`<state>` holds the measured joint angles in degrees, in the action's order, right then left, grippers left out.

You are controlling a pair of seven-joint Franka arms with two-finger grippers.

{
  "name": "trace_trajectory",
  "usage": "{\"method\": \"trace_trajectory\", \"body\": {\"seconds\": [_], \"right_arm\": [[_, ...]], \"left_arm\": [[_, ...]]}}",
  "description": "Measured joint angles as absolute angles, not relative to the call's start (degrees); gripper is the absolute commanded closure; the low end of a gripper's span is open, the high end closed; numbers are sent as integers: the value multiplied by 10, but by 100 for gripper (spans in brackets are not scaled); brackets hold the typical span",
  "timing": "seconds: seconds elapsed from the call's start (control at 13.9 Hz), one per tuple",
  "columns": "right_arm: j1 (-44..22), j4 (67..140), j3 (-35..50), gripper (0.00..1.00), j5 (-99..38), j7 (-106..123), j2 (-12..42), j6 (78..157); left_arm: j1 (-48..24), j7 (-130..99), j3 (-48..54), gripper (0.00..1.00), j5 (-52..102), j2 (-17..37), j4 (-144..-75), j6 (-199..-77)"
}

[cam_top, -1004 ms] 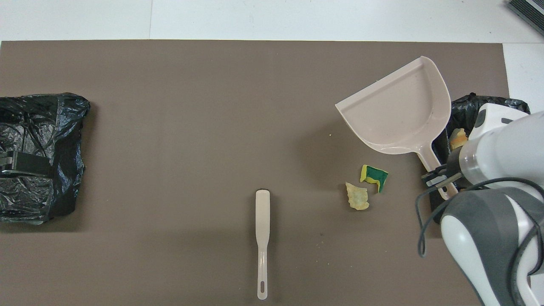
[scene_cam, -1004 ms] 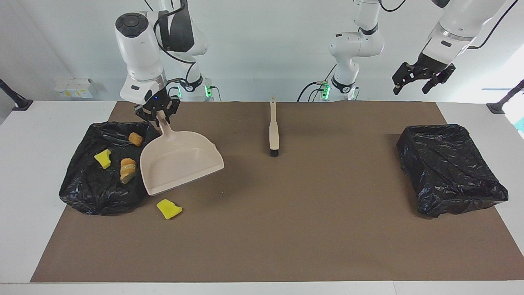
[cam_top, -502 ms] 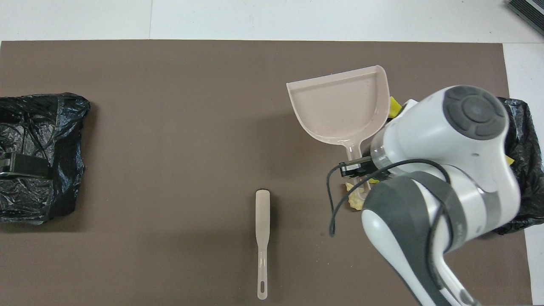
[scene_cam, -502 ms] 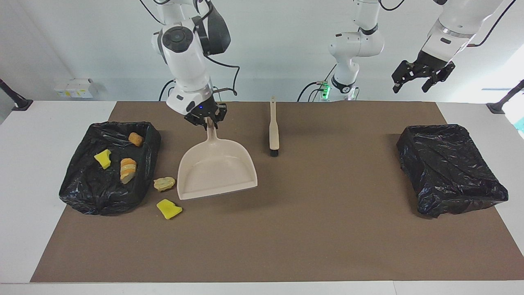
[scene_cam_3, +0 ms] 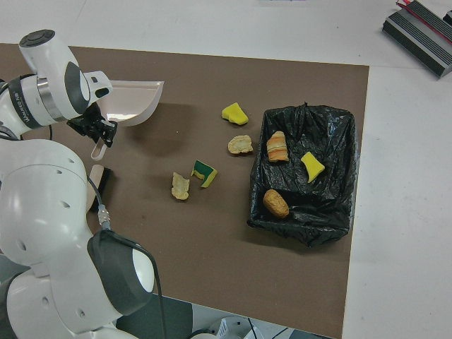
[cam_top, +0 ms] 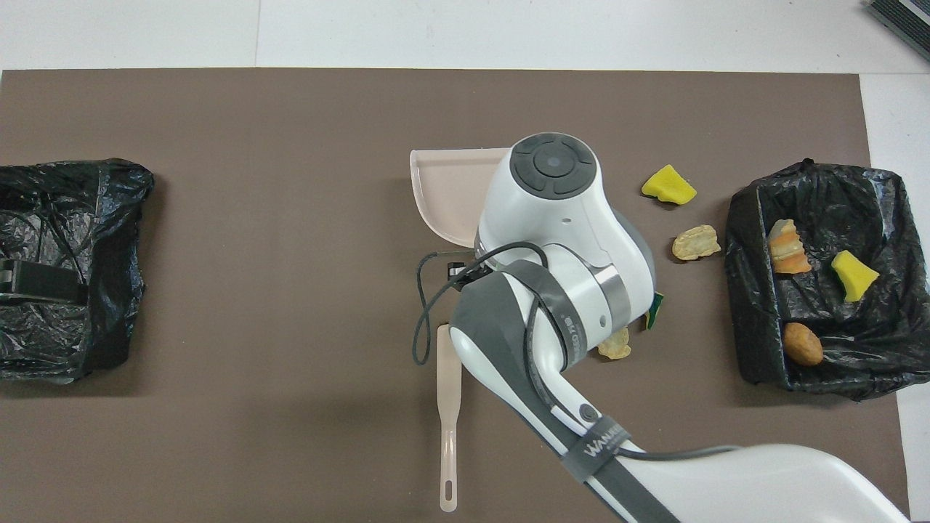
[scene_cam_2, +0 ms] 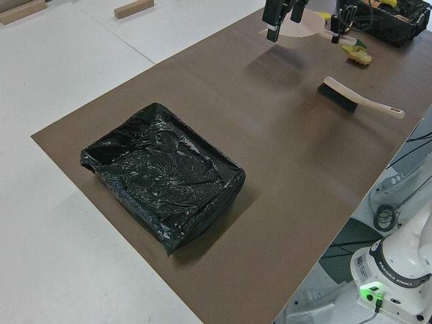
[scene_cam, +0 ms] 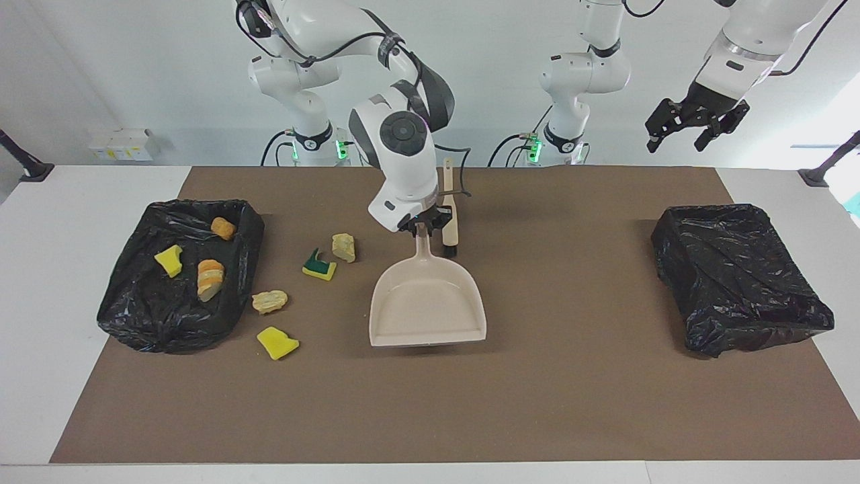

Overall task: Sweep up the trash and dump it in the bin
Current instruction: 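Lower the dustpan onto the table center and release with the right gripper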

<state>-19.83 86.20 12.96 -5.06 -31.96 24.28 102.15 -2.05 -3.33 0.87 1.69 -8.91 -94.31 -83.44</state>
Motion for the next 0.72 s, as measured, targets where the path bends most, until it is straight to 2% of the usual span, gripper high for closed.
{"method": "trace_trajectory", "body": {"seconds": [0.29, 0.57, 0.65, 0.72], "right_arm": [[-219, 757, 128, 100, -50, -364, 351, 1022], [-220, 727, 125, 100, -45, -364, 397, 1022], [-221, 724, 125, 95, -44, -364, 399, 1022], [-221, 722, 125, 43, -44, -364, 399, 1022]], "left_arm": [[-21, -33, 9, 0, 17, -89, -943, -834], [-20, -33, 8, 0, 17, -89, -943, -835], [-20, -33, 8, 0, 17, -89, -943, -835], [-20, -33, 8, 0, 17, -89, -943, -835]]}}
